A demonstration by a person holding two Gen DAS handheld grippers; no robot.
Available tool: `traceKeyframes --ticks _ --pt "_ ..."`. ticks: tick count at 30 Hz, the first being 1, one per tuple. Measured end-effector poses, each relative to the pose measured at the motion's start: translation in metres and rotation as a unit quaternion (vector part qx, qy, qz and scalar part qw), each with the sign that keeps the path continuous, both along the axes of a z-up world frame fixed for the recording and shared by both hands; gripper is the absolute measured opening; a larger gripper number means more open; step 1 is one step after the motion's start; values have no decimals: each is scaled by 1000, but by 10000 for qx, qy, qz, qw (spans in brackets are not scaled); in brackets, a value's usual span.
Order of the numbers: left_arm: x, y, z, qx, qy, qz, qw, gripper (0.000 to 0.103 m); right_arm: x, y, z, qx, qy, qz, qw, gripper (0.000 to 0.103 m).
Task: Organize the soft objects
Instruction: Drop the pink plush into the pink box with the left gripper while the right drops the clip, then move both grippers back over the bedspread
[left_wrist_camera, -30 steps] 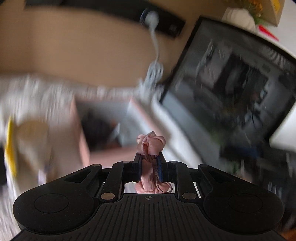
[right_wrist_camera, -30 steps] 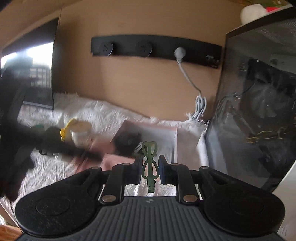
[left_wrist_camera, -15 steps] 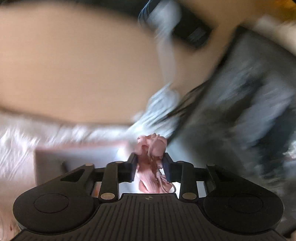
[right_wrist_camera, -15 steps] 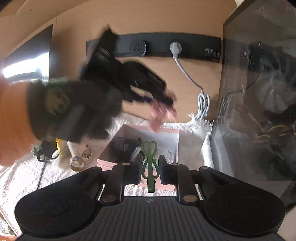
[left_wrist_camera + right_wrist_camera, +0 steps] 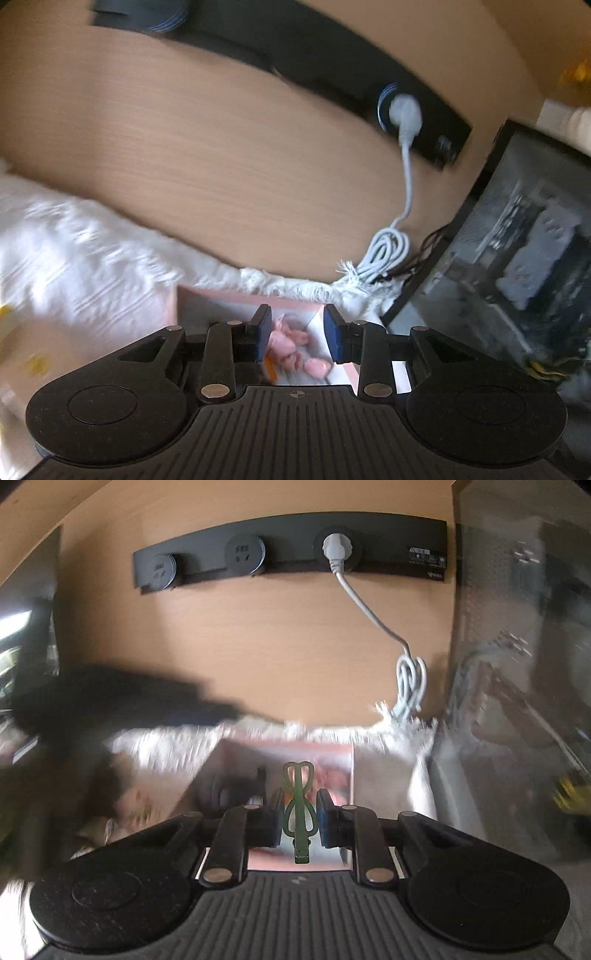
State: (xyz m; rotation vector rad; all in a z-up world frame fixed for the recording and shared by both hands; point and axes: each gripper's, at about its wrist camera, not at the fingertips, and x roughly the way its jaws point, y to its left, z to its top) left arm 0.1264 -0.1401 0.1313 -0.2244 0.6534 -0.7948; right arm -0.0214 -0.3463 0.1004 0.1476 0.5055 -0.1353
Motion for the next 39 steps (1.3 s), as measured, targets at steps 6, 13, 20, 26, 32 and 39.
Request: traceKeyframes --ticks 6,13,20,26,32,39 --pt "-40 69 2 66 -21 53 10000 34 89 -5 -15 41 169 -627 9979 18" --pt "-54 146 -25 632 225 771 9948 34 169 -8 -91 193 1592 -676 9847 20" --pt "-51 222 -57 665 684 1806 9789 34 152 10 -76 -156 1444 -631 9874 51" --pt "-46 279 -58 551 654 2403 9669 34 124 46 -16 -292 653 -644 9954 61" --pt "-46 318 -44 630 277 2669 9613 34 123 116 28 -141 229 -39 9996 65" --pt "-52 352 -40 743 195 2872 9548 34 131 200 52 291 162 955 9949 65"
